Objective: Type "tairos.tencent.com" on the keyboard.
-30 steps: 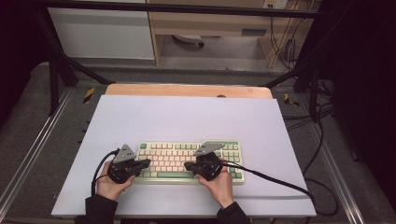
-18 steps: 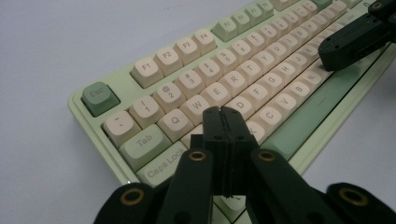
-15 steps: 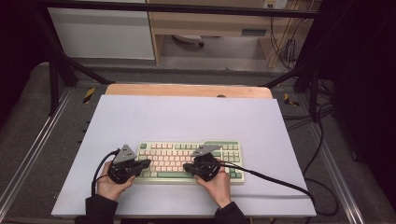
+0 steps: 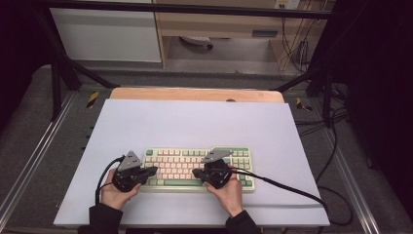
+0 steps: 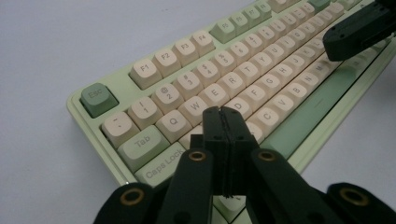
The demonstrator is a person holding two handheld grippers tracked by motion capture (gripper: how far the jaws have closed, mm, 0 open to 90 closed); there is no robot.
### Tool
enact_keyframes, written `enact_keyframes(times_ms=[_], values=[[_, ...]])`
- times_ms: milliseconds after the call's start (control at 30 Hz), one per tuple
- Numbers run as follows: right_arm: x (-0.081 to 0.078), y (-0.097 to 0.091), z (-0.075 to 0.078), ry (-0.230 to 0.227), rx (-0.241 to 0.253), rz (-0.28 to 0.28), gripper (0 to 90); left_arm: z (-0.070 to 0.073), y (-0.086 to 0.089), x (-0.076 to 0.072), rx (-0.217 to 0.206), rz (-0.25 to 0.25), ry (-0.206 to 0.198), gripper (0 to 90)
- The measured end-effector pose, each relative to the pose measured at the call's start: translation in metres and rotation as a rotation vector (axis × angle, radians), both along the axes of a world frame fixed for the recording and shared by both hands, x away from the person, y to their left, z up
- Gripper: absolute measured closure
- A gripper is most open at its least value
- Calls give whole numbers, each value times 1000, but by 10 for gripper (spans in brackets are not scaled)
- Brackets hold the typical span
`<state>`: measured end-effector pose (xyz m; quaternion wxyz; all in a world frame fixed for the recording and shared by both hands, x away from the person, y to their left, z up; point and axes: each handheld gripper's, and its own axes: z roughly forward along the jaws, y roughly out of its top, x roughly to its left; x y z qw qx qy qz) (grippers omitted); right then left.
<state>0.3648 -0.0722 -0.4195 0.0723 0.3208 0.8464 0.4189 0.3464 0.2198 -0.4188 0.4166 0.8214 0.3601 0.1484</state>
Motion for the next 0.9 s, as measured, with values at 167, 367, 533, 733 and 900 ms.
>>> enact_keyframes(times_ms=[167,367,533,733,900], values=[[1,-11,12,-22,13,-16,900,3,0,0,-6,-6,0,876],[2,-35,20,-28,31,-58,823,4,1,2,2,-22,16,762],[2,-57,21,-45,20,-92,653,4,0,4,20,-27,1,597],[0,-84,21,-70,19,-122,400,5,12,5,28,-5,-10,452],[-2,-106,19,-90,23,-153,229,4,25,6,30,18,-3,328]])
